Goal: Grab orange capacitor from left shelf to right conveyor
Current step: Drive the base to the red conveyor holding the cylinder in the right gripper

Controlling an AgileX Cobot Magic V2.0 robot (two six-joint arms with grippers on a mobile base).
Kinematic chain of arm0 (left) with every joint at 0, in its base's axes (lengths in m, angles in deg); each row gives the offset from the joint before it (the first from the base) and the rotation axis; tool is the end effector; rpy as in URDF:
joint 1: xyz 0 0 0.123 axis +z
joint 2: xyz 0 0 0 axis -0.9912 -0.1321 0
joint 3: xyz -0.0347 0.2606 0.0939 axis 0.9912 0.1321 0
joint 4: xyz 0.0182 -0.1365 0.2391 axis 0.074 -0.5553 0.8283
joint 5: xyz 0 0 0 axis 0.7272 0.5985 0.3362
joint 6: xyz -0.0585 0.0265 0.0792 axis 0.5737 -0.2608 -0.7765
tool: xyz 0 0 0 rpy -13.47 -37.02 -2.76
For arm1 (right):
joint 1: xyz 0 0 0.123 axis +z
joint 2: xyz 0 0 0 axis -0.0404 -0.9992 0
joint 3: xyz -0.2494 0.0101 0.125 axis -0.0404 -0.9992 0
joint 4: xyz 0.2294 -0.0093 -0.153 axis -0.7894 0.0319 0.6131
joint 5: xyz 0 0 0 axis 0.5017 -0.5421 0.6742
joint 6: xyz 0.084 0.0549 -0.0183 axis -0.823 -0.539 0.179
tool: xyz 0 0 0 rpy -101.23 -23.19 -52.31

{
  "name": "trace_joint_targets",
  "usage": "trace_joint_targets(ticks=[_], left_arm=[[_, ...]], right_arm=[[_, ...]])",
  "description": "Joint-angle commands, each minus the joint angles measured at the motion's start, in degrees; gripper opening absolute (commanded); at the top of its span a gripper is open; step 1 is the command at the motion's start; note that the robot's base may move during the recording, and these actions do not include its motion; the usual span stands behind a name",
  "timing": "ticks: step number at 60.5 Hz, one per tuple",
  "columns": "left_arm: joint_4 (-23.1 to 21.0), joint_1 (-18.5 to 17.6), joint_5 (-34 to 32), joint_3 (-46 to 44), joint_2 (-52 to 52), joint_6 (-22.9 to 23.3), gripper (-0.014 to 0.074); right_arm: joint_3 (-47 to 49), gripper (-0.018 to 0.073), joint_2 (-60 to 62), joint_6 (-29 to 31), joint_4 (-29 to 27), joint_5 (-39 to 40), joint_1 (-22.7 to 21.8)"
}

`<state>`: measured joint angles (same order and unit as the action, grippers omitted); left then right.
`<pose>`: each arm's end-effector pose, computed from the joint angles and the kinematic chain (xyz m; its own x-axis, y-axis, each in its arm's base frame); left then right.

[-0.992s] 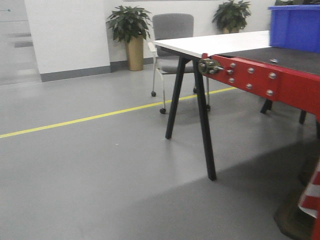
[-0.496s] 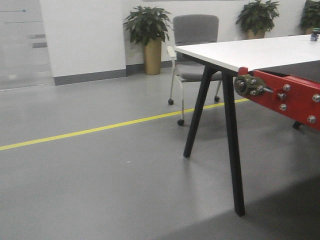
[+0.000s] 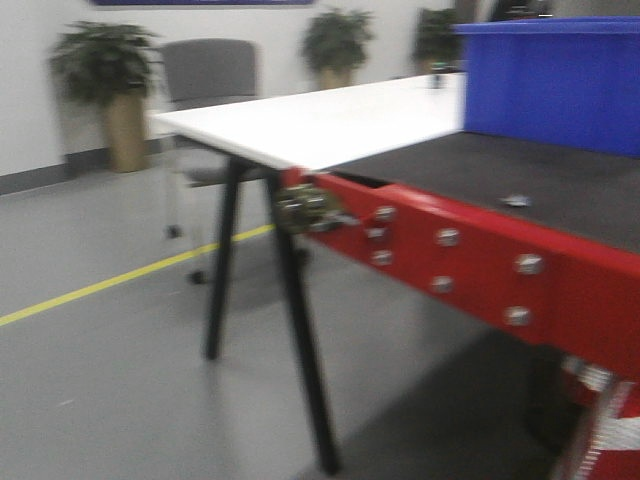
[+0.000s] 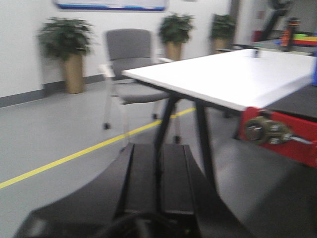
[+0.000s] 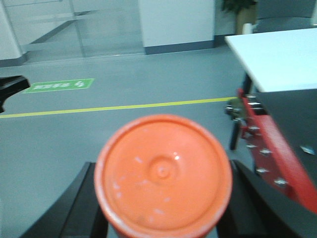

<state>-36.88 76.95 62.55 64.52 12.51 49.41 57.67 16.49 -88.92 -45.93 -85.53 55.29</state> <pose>0.0975 -0.0093 0.2038 0.0737 -0.0071 -0.9973 0.0950 0.9955 0.0000 0.0335 0.0188 0.3398 -0.1796 0.0280 -0.9833 -0.6790 0.7198 0.1445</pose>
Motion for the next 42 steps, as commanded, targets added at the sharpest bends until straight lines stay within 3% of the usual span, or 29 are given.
trace_joint_targets(ticks=[1, 42], left_arm=[[0.0, -0.2, -4.8, -0.4, -0.6, 0.0, -0.0105], [-0.3, -0.2, -4.8, -0.4, -0.6, 0.0, -0.0105]], right_arm=[[1.4, 0.0058, -1.1, 0.6, 1.1, 5.3, 1.5], [1.4, 0.0058, -1.1, 0.6, 1.1, 5.3, 2.7]])
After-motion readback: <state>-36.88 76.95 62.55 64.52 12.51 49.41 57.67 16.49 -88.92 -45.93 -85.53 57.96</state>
